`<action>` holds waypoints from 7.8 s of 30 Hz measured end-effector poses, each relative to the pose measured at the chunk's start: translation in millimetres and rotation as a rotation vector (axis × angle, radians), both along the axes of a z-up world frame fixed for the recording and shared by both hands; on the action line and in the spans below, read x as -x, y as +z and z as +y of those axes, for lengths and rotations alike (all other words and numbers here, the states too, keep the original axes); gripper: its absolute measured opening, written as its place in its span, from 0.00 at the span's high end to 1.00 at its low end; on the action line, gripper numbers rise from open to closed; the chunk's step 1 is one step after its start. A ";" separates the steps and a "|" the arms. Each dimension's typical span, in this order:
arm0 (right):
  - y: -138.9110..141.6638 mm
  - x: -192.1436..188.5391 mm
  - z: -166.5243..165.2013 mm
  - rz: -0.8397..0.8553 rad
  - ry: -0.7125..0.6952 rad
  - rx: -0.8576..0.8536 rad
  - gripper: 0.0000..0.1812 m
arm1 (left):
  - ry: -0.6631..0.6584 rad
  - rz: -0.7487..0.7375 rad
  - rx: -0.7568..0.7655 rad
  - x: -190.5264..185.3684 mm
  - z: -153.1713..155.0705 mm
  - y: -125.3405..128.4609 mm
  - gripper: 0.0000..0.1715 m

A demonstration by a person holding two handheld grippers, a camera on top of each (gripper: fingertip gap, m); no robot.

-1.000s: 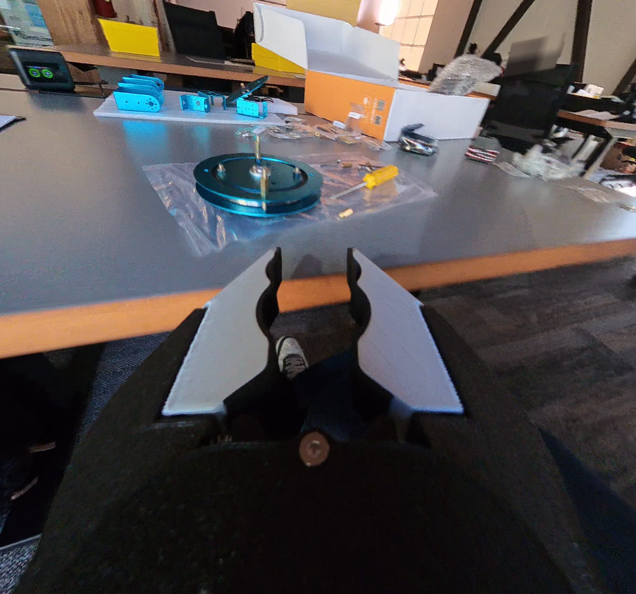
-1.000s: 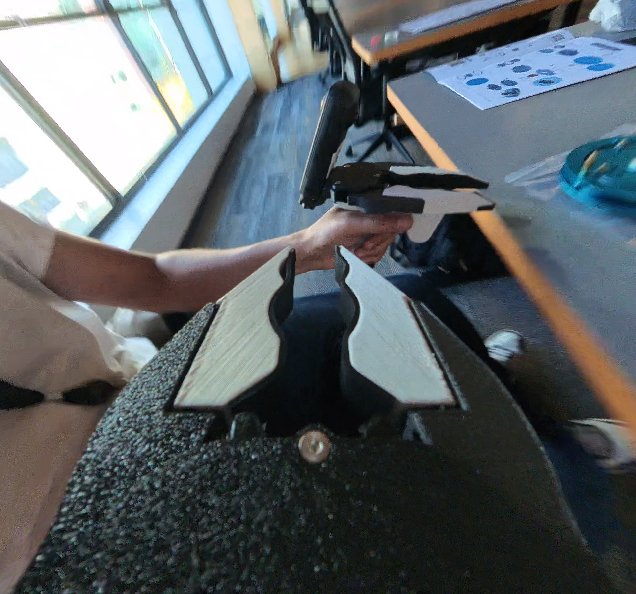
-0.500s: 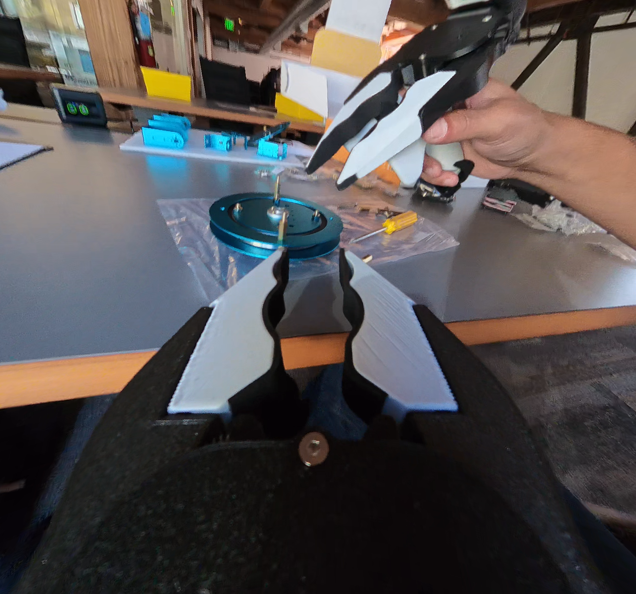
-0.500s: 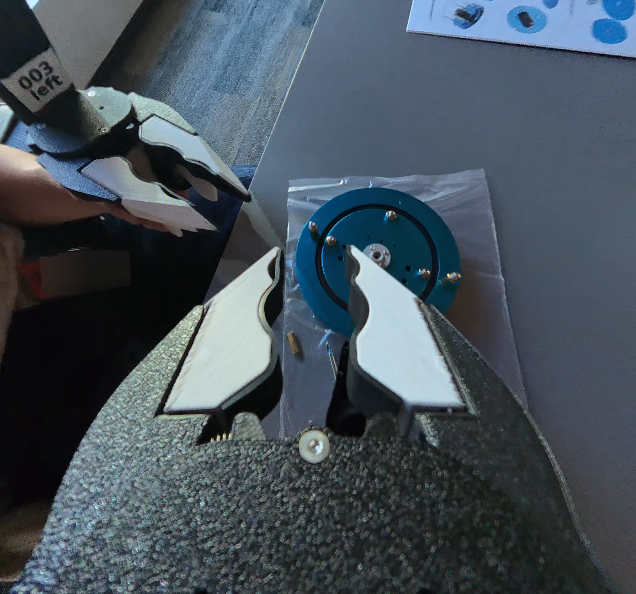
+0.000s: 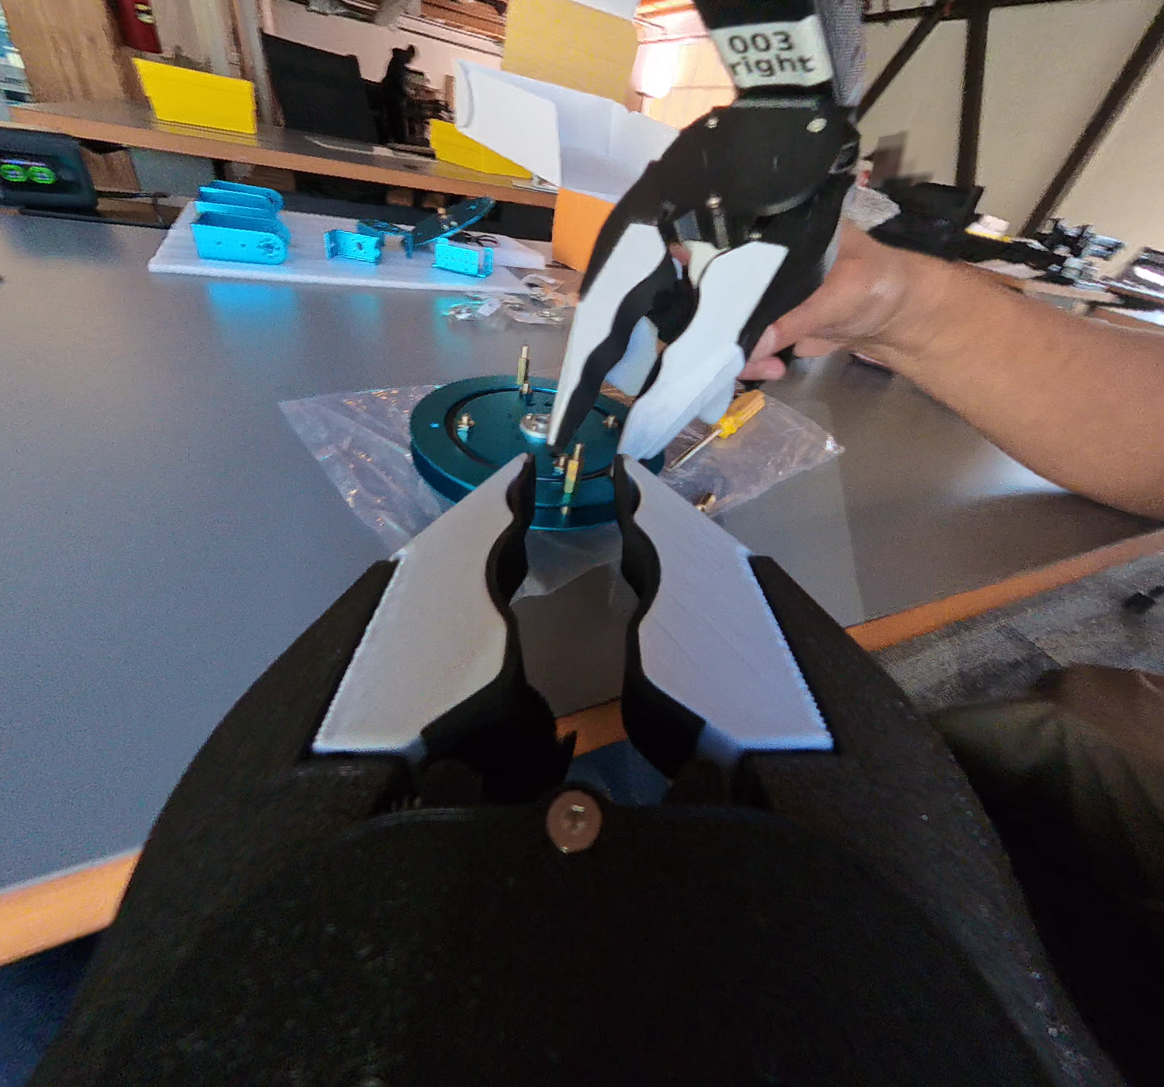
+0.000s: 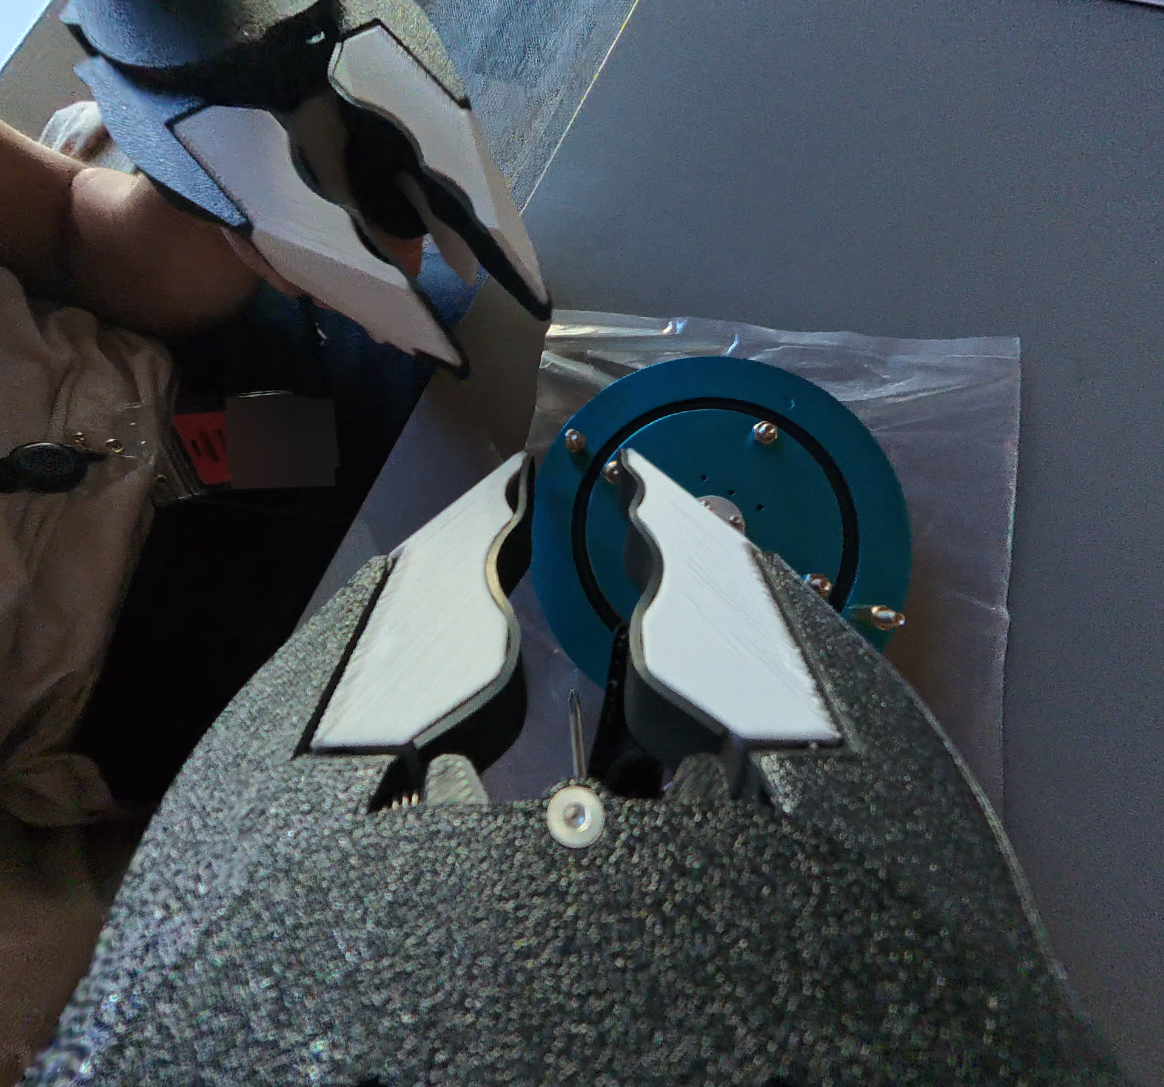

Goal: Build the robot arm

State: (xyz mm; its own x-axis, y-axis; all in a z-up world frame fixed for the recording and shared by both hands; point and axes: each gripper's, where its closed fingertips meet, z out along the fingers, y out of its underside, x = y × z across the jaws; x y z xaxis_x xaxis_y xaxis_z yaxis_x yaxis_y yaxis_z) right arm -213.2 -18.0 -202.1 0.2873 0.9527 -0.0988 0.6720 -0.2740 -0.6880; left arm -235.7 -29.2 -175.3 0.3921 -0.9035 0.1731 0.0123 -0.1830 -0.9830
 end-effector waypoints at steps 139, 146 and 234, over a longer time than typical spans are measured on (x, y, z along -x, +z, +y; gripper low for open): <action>76.1 -11.6 24.8 0.719 -0.182 0.565 0.98 | -0.191 0.028 -0.176 -30.5 30.2 45.2 0.91; 73.9 -9.8 13.3 0.648 -0.021 0.368 0.98 | -0.383 -0.011 -0.065 -27.6 23.9 47.4 0.94; 64.0 -71.2 59.7 0.069 -0.547 -0.113 0.97 | 0.012 0.223 -0.027 -52.5 36.9 22.1 0.83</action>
State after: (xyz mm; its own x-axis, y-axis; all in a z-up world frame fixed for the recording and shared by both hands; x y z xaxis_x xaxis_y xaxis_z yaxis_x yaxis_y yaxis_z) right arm -142.0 41.7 -138.1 0.7390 0.6725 -0.0408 0.4050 -0.4919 -0.7707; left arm -183.2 7.7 -153.1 0.4284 -0.9018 0.0570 -0.2037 -0.1578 -0.9662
